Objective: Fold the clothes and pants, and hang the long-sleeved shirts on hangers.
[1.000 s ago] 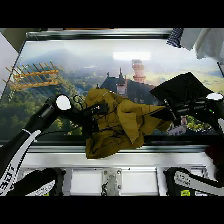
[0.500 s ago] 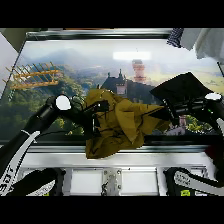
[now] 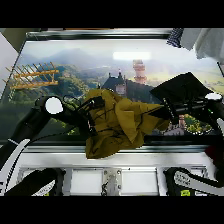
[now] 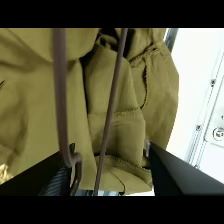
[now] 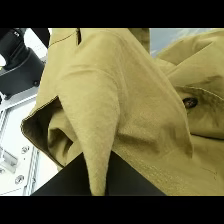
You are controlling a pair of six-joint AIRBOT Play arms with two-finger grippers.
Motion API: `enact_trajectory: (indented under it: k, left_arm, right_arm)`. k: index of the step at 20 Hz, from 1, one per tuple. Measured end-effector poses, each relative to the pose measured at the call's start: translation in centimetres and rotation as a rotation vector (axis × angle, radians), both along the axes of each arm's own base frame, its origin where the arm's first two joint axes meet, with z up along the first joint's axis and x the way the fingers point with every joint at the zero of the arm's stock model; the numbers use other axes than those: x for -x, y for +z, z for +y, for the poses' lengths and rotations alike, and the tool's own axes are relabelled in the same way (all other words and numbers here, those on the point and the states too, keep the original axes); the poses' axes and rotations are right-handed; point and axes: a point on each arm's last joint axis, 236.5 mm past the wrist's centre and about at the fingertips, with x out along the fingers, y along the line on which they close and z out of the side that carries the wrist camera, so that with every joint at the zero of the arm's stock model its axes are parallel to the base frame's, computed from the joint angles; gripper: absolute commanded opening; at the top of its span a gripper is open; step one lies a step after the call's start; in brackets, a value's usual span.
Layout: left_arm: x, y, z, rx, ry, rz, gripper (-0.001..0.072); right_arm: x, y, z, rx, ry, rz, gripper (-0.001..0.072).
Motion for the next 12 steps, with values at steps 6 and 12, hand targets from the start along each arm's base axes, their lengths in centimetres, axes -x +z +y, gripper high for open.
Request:
enact_trajectory:
  k: [6, 12]
  left_arm:
    - [-3.3, 2.4, 3.6, 0.029, 0.274, -0.037, 0.0459]
    - [-6.2, 5.6, 7.7, 0.096, 0.608, -0.078, 0.0458]
  right_arm:
    - [-0.7, 0.0, 0.0, -0.001, -0.028, -0.007, 0.0007]
    - [-2.6, 3.2, 0.4, -0.125, -0.105, -0.057, 0.0006]
